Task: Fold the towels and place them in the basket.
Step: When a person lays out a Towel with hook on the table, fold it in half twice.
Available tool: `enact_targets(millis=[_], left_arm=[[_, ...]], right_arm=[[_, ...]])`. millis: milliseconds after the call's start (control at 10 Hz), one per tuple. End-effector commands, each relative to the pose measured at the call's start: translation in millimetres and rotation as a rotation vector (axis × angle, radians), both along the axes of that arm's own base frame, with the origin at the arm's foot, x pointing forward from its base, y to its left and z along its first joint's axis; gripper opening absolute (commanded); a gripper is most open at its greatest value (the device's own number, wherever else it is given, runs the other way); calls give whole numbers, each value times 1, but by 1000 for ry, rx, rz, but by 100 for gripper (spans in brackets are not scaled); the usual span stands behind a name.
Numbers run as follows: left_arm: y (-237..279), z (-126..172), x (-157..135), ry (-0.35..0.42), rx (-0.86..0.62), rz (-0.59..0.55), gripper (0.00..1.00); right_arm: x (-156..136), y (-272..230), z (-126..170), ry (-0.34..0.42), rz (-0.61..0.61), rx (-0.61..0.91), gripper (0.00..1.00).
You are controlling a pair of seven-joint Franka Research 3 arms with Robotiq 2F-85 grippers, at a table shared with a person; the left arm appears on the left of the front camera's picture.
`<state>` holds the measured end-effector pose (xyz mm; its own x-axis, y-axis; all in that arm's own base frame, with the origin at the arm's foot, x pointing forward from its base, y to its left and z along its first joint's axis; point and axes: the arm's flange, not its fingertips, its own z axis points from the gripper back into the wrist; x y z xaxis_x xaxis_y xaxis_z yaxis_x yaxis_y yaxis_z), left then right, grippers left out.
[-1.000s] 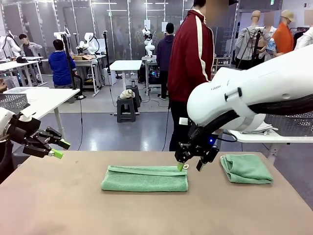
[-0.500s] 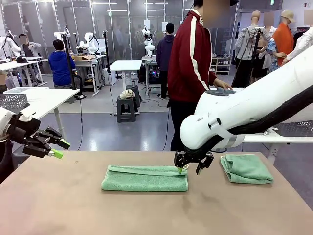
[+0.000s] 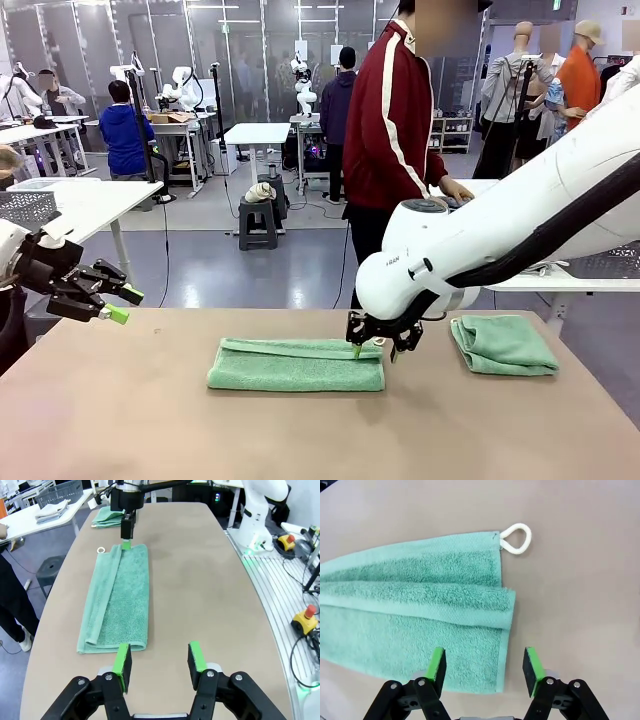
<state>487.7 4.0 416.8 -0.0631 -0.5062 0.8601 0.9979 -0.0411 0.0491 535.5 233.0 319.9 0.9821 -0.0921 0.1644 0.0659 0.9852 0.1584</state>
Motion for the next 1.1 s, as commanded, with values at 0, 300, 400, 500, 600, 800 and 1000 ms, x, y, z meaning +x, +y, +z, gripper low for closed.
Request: enact_targets(millis=[0,300,400,500,600,800,1000], left_arm=[[0,2,-4,-3,-6,0,59],[0,2,-4,-3,-6,0,59],[0,2,-4,-3,-6,0,59],[0,2,-4,-3,-6,0,59],[0,2,-4,-3,-6,0,59],[0,2,-4,-3,-6,0,59],[0,2,-4,-3,-6,0,59]], right_arm=[[4,12,-9,-41,-57,-32,78],[0,13,-15,-42,-79,-44,78],[0,12,-16,-42,-79,-34,78],[0,12,-18,-42,-77,-29,78],[1,12,-20,-38,-82,-24,78],[1,12,-26,-27,-86,-19,75],[1,13,-29,-20,-78,-20,75]])
